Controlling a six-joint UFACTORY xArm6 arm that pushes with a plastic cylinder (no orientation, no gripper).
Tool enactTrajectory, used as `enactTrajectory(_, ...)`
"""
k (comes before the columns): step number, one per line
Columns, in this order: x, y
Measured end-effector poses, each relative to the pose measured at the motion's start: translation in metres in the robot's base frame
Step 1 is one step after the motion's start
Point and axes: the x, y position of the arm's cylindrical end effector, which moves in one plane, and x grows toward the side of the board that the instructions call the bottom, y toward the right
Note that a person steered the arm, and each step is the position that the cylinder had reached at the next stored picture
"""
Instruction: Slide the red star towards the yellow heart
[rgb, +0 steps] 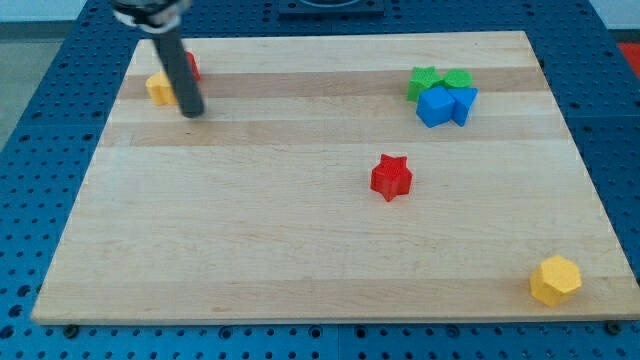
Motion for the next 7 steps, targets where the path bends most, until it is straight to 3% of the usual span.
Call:
enactTrajectory(2,0.083,0.202)
enactTrajectory(3,0.12,0.23)
enactTrajectory(5,0.114,0.323)
enactTrajectory(7,0.151,0.351)
